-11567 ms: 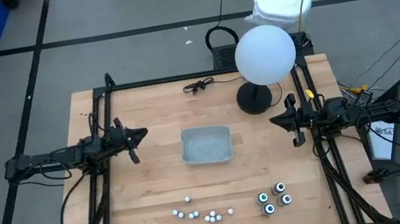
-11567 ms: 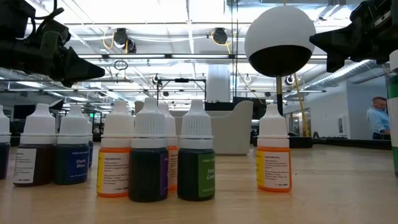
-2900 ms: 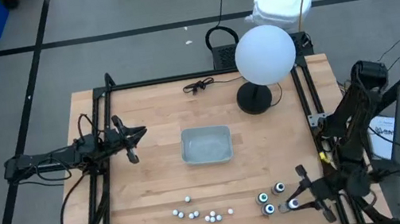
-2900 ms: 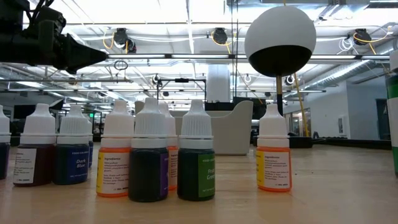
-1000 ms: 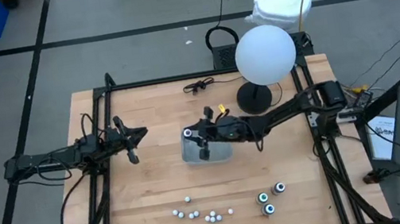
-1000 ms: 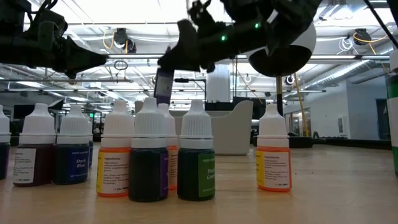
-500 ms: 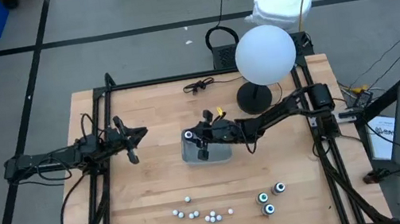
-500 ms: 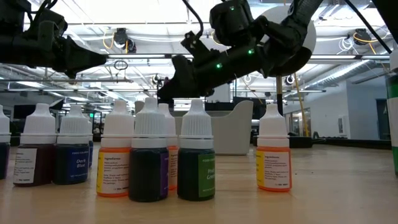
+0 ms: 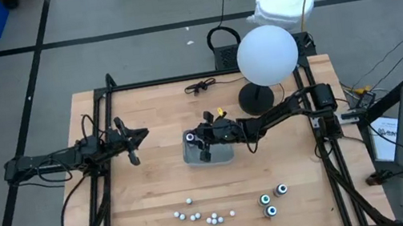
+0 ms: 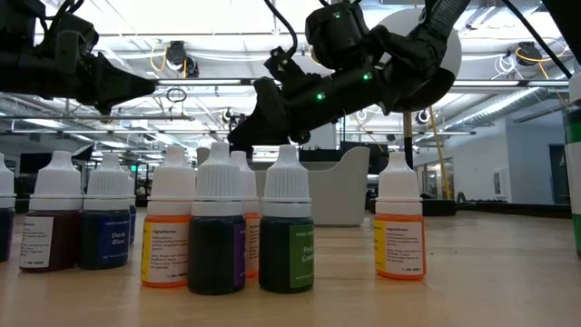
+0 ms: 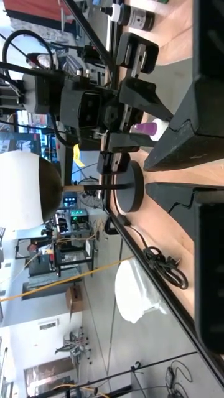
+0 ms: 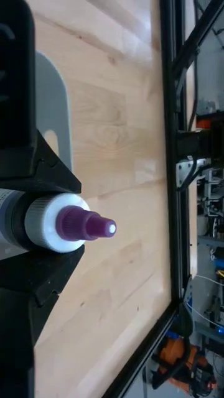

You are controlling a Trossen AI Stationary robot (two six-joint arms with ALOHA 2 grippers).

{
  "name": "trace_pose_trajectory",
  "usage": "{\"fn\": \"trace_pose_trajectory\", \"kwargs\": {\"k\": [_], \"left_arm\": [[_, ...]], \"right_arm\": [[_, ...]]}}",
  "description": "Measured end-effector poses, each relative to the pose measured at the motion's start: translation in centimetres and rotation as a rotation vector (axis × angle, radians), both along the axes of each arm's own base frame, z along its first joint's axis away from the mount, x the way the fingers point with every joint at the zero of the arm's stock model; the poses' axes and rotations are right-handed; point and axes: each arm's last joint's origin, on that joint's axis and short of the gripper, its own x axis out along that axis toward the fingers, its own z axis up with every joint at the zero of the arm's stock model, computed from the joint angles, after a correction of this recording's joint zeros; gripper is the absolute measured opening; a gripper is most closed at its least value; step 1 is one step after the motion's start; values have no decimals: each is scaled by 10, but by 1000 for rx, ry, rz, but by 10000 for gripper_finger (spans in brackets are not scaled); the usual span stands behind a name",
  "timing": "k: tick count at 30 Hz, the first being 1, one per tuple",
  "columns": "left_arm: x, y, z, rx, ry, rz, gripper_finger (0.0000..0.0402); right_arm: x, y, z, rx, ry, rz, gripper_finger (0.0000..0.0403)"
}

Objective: Pick & Place food coloring
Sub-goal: Put the large violet food coloring bottle into the gray bin

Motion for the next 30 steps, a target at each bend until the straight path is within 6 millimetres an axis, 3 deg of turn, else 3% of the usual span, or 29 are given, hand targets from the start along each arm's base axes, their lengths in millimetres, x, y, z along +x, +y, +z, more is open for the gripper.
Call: {"fn": "trace_pose_trajectory", "kwargs": {"k": [11, 19, 30], "left_arm": [[0, 0, 0, 2, -2, 0, 47], [0, 0, 0, 1, -2, 1, 47], [0, 0, 0, 0, 0, 1, 47]], "right_arm": [[-1, -11, -2, -30, 24, 15, 117], [5, -17, -22, 23, -4, 77, 117], [5, -17, -23, 15, 0, 75, 138]]}}
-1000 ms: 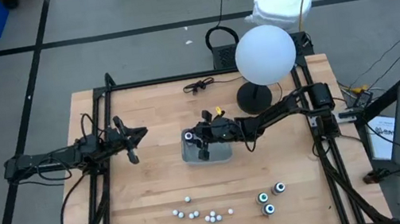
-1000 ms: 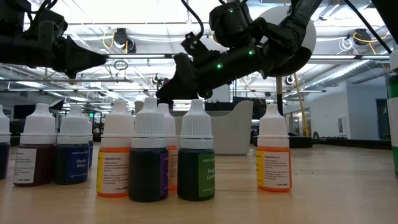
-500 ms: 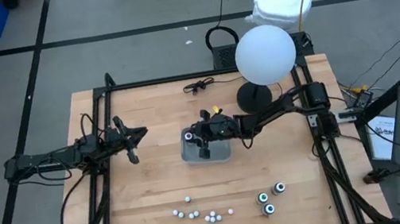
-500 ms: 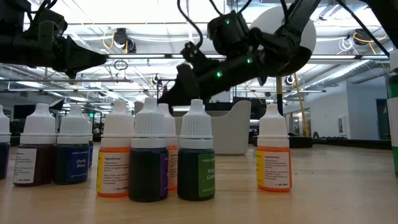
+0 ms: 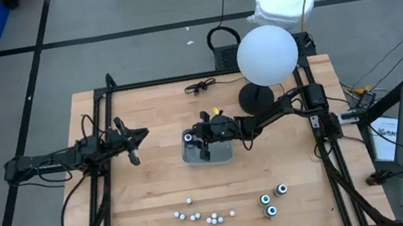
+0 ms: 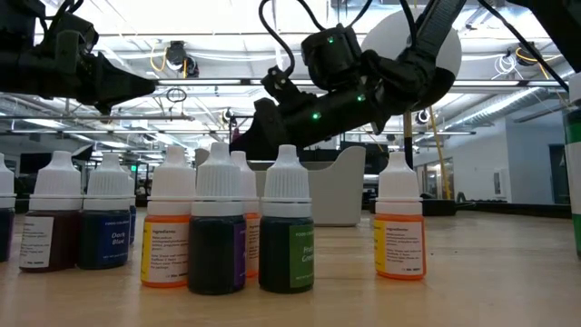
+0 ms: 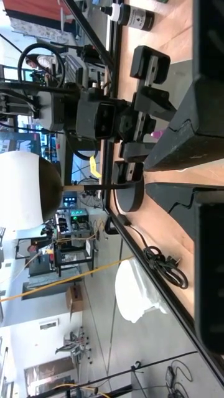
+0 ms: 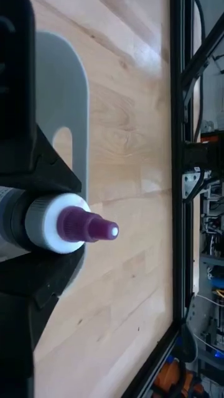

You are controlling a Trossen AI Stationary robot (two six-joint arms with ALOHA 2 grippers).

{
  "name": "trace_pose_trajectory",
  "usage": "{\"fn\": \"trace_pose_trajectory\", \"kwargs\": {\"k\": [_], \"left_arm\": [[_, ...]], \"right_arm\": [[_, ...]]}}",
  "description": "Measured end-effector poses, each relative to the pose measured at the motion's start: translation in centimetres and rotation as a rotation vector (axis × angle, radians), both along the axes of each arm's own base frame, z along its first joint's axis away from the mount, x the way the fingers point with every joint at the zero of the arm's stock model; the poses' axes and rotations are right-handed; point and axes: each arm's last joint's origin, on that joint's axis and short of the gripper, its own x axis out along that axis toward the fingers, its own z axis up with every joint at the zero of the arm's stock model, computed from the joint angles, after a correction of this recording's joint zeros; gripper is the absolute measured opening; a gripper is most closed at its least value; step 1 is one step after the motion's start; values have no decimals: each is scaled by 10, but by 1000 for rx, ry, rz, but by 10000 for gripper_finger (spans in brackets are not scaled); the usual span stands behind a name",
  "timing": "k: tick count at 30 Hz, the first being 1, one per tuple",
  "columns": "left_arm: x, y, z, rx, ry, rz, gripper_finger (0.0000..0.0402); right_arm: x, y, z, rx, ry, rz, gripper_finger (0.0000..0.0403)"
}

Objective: Pick & Place food coloring
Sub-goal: Put the large violet food coloring bottle into the gray bin, then put the large black food coloring bottle into the gray bin

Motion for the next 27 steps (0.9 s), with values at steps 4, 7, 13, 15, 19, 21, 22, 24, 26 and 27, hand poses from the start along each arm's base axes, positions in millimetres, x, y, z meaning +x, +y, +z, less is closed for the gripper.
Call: {"fn": "trace_pose_trajectory", "kwargs": {"k": [4, 7, 13, 15, 19, 21, 22, 24, 26, 27], "left_arm": [[0, 0, 0, 0, 1, 0, 47], [0, 0, -1, -1, 8, 0, 47], [0, 0, 0, -4, -5, -1, 47], [0, 0, 1, -3, -9, -1, 47], [0, 0, 1, -1, -13, -1, 47], [0, 0, 1, 0, -11, -1, 47], [0, 0, 1, 0, -9, -1, 47], [0, 0, 0, -1, -2, -1, 47], [0, 0, 0, -1, -2, -1, 47], [0, 0, 0, -1, -2, -1, 47]], "right_arm": [[0, 0, 2, 1, -3, -1, 166], [-1, 0, 4, -1, -14, 1, 191], [-2, 1, 13, -1, -20, 3, 232], [-2, 1, 15, -1, -29, 3, 241], [-2, 1, 15, -1, -29, 4, 253], [-4, 1, 22, -2, -24, 5, 257], [-5, 2, 28, -8, -34, 9, 259], [-11, 6, 50, -43, -37, 6, 264], [-22, 15, 79, -112, -48, -7, 268], [-29, 21, 95, -158, -42, -20, 269]]}}
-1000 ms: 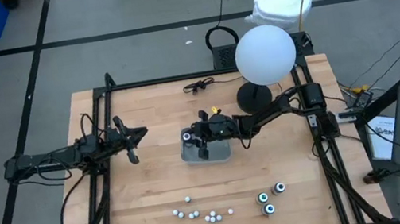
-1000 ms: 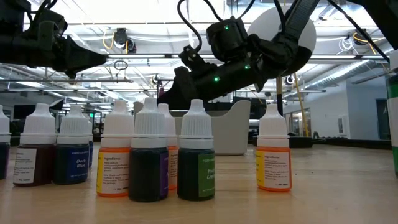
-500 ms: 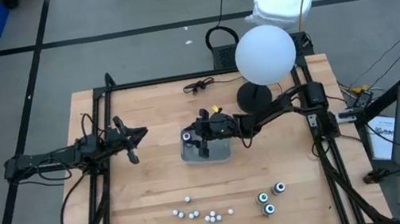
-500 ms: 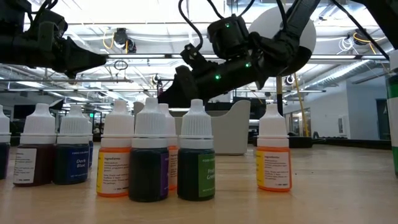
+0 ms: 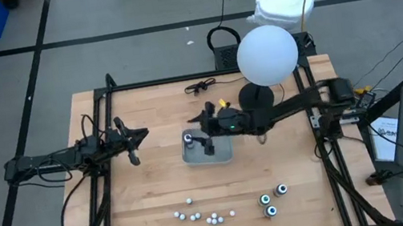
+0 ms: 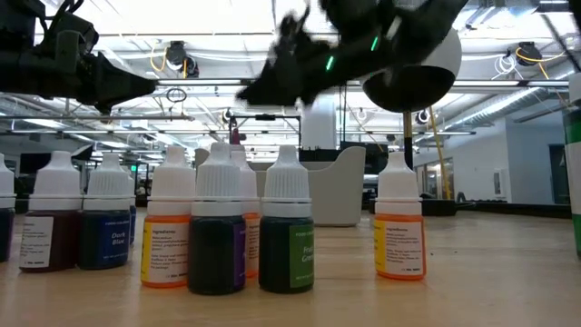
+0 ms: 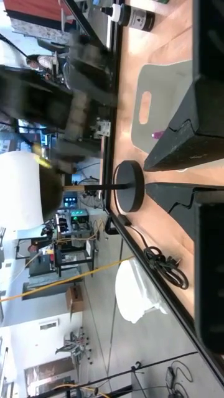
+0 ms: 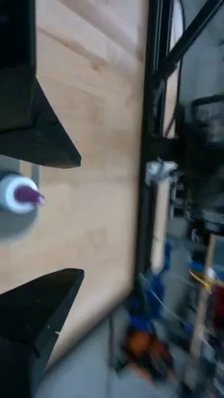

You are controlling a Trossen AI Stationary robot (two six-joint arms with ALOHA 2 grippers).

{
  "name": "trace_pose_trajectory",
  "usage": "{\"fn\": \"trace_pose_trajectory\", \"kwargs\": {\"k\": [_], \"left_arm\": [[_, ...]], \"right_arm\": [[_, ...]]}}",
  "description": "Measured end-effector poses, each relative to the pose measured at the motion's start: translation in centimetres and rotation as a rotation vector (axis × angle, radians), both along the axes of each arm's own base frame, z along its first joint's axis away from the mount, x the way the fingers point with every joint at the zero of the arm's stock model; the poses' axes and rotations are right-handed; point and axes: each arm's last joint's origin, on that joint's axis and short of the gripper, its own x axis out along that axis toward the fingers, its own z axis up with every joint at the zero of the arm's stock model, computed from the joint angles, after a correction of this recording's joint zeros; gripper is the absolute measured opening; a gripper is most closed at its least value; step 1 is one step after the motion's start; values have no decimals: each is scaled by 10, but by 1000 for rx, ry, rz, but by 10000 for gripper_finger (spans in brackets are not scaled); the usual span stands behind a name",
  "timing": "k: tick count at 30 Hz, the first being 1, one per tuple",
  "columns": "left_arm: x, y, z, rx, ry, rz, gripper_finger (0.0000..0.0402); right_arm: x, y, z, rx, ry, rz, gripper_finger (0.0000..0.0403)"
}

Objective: Pick & Place food coloring
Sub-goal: Put the large black food coloring bottle into the gray bin

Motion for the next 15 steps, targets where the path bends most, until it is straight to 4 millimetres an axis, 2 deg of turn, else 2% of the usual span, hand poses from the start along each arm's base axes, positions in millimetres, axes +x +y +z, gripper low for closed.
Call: {"fn": "trace_pose_trajectory", "kwargs": {"k": [3, 7, 9, 12, 15], "left_arm": [[0, 0, 0, 0, 4, 0, 47], [0, 0, -2, -3, 21, -1, 47], [0, 0, -3, -5, 26, -1, 47], [0, 0, -3, -5, 26, -2, 47], [0, 0, -3, -5, 26, -2, 47]], "right_arm": [[-34, 26, 47, -116, 39, 6, 267], [-98, 63, 99, -129, 71, 91, 241], [-134, 73, 113, -89, 119, 150, 214], [-185, 75, 127, -22, 176, 184, 153], [-222, 72, 123, 7, 201, 233, 71]]}}
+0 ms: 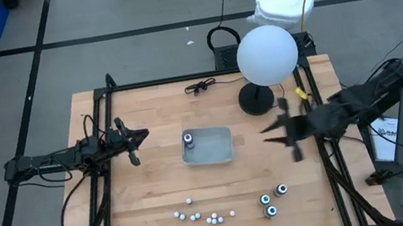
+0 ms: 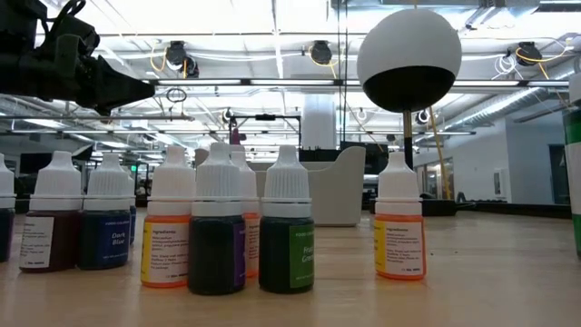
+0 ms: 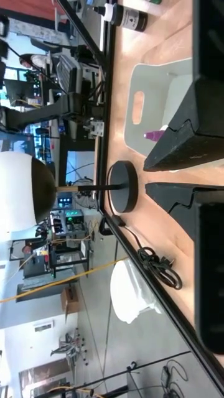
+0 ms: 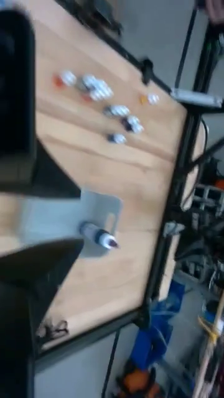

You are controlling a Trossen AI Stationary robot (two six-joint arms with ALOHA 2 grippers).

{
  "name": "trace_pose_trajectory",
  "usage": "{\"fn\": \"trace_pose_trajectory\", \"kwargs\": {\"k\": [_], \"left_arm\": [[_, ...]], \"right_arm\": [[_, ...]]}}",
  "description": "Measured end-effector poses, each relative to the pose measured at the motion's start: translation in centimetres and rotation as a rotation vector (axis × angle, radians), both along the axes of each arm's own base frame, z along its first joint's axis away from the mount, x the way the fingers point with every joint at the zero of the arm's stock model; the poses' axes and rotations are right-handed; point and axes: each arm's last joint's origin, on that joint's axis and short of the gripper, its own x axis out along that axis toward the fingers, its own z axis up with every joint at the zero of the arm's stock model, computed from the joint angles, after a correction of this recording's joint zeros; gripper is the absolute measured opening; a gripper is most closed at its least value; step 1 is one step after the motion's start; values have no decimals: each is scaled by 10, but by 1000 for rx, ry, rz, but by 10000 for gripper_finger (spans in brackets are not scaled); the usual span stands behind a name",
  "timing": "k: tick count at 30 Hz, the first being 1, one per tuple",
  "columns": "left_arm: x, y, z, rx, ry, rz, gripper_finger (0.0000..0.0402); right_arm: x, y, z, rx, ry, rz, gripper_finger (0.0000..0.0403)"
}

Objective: Pick & Place food coloring
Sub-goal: Put the large black food coloring bottle into the gray bin

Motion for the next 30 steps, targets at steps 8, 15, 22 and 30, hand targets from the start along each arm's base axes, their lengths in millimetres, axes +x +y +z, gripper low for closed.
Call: {"fn": "trace_pose_trajectory", "kwargs": {"k": [8, 15, 22, 30], "left_arm": [[0, 0, 0, 22, 11, 0, 47], [0, 0, -1, 30, 19, -1, 47], [0, 0, -1, 29, 22, 1, 47], [0, 0, -2, 7, 26, 1, 47]], "right_arm": [[-52, 1, -54, 173, -49, 496, 11], [-64, -2, -97, 329, -163, 625, 3], [-66, -6, -137, 351, -221, 545, 1], [-70, -9, -160, 337, -272, 527, 1]]}}
